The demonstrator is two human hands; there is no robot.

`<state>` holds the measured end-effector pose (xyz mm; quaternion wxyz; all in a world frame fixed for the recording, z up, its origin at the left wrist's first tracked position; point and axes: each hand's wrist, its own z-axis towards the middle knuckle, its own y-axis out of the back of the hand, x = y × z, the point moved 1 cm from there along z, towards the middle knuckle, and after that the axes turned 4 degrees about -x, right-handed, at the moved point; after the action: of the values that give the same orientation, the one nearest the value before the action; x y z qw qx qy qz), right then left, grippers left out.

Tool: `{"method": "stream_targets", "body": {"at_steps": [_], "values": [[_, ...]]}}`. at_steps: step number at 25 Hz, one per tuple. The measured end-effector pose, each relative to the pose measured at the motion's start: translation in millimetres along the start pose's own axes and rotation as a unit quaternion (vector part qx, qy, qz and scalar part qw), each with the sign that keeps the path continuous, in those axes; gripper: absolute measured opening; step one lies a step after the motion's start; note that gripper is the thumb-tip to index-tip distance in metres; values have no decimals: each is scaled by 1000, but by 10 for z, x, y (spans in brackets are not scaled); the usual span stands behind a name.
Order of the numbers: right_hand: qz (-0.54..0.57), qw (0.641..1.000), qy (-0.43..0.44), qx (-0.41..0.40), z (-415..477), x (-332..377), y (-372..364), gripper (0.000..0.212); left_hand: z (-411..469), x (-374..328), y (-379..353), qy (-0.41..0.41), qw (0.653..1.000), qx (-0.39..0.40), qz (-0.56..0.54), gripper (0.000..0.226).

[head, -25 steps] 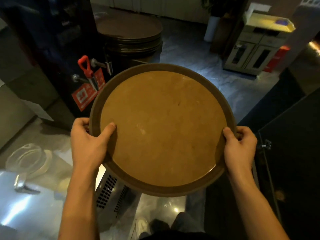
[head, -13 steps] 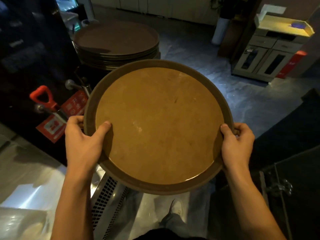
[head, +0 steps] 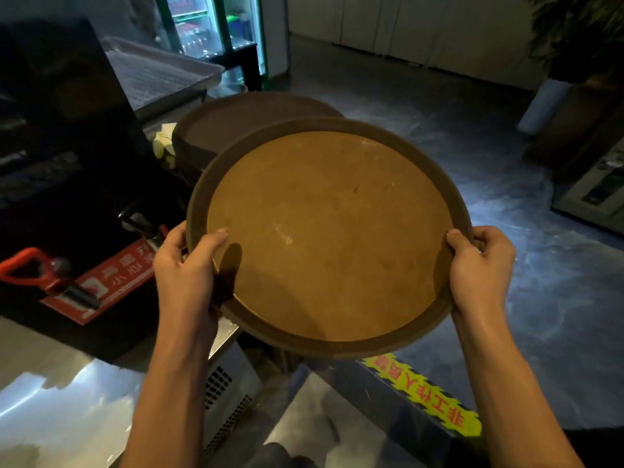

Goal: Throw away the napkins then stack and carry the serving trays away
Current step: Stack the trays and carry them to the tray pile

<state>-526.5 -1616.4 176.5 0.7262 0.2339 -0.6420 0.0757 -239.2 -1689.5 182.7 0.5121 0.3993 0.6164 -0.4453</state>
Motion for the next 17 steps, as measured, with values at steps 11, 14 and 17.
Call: {"method": "stream_targets", "body": {"at_steps": [11, 14, 17], "values": [[-36, 998, 17, 50, 700, 518, -1087, 16, 1061, -122, -518, -29, 997, -65, -17, 29], [-43, 996, 29, 71, 872, 655, -1378, 20, 1289, -82, -586, -5, 995, -96, -22, 27], [-48, 993, 22, 103, 1094, 691, -1737, 18, 1512, -60, -653, 10, 990, -137, -20, 18]]}}
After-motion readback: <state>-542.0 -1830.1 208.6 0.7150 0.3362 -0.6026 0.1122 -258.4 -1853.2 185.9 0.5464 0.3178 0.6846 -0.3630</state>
